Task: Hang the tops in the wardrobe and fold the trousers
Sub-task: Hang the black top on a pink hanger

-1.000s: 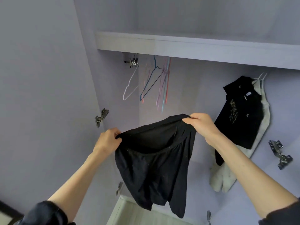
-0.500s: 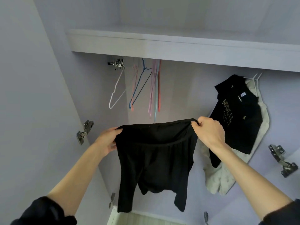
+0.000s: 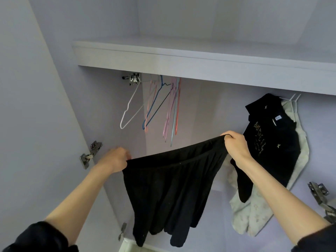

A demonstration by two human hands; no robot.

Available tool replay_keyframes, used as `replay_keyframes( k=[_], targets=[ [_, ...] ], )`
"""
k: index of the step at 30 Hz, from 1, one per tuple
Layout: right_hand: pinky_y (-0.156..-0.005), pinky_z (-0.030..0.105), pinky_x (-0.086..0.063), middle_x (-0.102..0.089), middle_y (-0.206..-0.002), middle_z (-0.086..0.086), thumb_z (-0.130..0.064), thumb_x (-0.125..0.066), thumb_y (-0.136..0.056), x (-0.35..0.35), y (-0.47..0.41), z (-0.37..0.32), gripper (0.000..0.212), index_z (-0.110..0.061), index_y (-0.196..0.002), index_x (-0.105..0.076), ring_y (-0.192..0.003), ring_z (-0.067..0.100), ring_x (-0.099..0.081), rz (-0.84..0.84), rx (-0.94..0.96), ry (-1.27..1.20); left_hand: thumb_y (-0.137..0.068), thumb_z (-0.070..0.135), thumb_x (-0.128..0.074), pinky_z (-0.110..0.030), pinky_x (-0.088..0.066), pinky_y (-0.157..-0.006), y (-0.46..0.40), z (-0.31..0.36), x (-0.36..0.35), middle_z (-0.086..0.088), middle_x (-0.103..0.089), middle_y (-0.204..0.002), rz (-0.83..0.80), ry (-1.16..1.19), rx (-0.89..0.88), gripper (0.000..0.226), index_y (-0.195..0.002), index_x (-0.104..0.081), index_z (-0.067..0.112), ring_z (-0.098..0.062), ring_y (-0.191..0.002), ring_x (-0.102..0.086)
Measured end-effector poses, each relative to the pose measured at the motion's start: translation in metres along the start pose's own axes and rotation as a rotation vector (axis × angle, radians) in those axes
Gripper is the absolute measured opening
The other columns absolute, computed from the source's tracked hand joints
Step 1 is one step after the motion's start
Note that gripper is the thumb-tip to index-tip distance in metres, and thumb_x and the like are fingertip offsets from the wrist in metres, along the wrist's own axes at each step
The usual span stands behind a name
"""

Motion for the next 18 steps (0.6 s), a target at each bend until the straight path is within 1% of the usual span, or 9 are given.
replay_keyframes(
  k=[2,3,6,7,8,10,13,16,18],
  targets=[
    [-0.074,0.026,-0.036,-0.058,-0.088,0.003,0.000,-0.033,-0.091,-0.010,-0.002,0.008,0.032,-0.013,-0.085,-0.061,-0.092,0.019,-0.051,-0.106,-0.071,-0.102,-0.084,0.006,-0.057,-0.033,-0.049,-0.080,0.003,-0.009,0.008,-0.012,-0.063,-0.101,0.084,-0.027,0.079,0.010,-0.085,-0.061,0.015,-0.031,-0.098,-0.059],
    [-0.072,0.026,-0.035,-0.056,-0.084,0.003,0.001,-0.033,-0.090,-0.017,-0.001,0.010,0.032,-0.013,-0.081,-0.060,-0.090,0.020,-0.049,-0.178,-0.087,-0.126,-0.085,0.006,-0.057,-0.031,-0.051,-0.075,0.003,-0.010,0.010,-0.013,-0.064,-0.097,0.114,0.065,0.112,0.008,-0.084,-0.062,0.012,-0.030,-0.093,-0.060],
    [-0.073,0.028,-0.032,-0.053,-0.078,0.004,0.003,-0.034,-0.086,-0.035,0.008,0.009,0.030,-0.011,-0.074,-0.057,-0.085,0.020,-0.046,-0.379,-0.061,-0.080,-0.088,-0.007,-0.052,-0.016,-0.049,-0.044,0.010,-0.003,0.002,-0.012,-0.061,-0.080,0.059,0.697,0.251,0.021,-0.076,-0.060,0.008,-0.020,-0.058,-0.061],
    [-0.073,0.027,-0.034,-0.054,-0.079,0.004,0.003,-0.035,-0.086,-0.038,0.012,0.007,0.029,-0.011,-0.075,-0.058,-0.085,0.018,-0.047,-0.430,-0.051,-0.058,-0.090,-0.007,-0.050,-0.013,-0.047,-0.041,0.012,0.000,-0.002,-0.011,-0.061,-0.076,0.023,0.879,0.292,0.022,-0.079,-0.059,0.009,-0.015,-0.049,-0.060],
    [-0.072,0.025,-0.036,-0.056,-0.079,0.002,0.002,-0.036,-0.086,-0.041,0.016,0.007,0.028,-0.010,-0.076,-0.059,-0.085,0.017,-0.049,-0.476,-0.044,-0.029,-0.091,-0.006,-0.048,-0.014,-0.047,-0.042,0.015,0.003,-0.004,-0.009,-0.062,-0.073,-0.001,1.010,0.319,0.021,-0.083,-0.058,0.010,-0.012,-0.047,-0.061],
    [-0.070,0.019,-0.037,-0.059,-0.080,-0.002,-0.003,-0.043,-0.088,-0.044,0.025,0.007,0.022,-0.012,-0.082,-0.063,-0.085,0.014,-0.053,-0.554,0.011,0.120,-0.092,-0.004,-0.048,-0.019,-0.049,-0.051,0.018,0.010,-0.001,-0.006,-0.062,-0.075,-0.018,1.154,0.337,0.018,-0.090,-0.057,0.011,-0.013,-0.060,-0.062],
    [-0.059,0.016,-0.035,-0.057,-0.070,-0.009,-0.026,-0.063,-0.086,-0.054,0.040,0.015,0.010,-0.022,-0.077,-0.063,-0.076,0.011,-0.054,-0.635,0.172,0.444,-0.092,-0.001,-0.049,-0.023,-0.046,-0.059,0.017,0.021,0.006,-0.004,-0.059,-0.080,-0.031,1.143,0.276,0.016,-0.092,-0.058,0.012,-0.014,-0.071,-0.057],
    [-0.049,0.022,-0.027,-0.047,-0.060,-0.004,-0.047,-0.065,-0.082,-0.072,0.050,0.035,0.040,-0.016,-0.062,-0.051,-0.059,0.010,-0.044,-0.652,0.229,0.654,-0.091,-0.001,-0.049,-0.023,-0.046,-0.062,0.017,0.037,0.016,-0.004,-0.062,-0.080,-0.024,1.063,0.186,0.018,-0.091,-0.062,0.011,-0.015,-0.073,-0.060],
    [-0.046,0.026,-0.025,-0.042,-0.055,0.000,-0.045,-0.058,-0.089,-0.079,0.049,0.039,0.051,-0.012,-0.054,-0.040,-0.054,0.016,-0.041,-0.548,0.278,0.719,-0.090,-0.002,-0.049,-0.022,-0.049,-0.061,0.016,0.043,0.022,-0.005,-0.063,-0.081,-0.001,1.017,0.141,0.018,-0.094,-0.063,0.010,-0.015,-0.074,-0.061]
  ],
)
Point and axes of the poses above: each hand's wrist, its own y-axis away from the middle knuckle, its own x-axis out of the back of the hand, z = x × y, the point moved 8 cm from there along -y, towards the middle knuckle
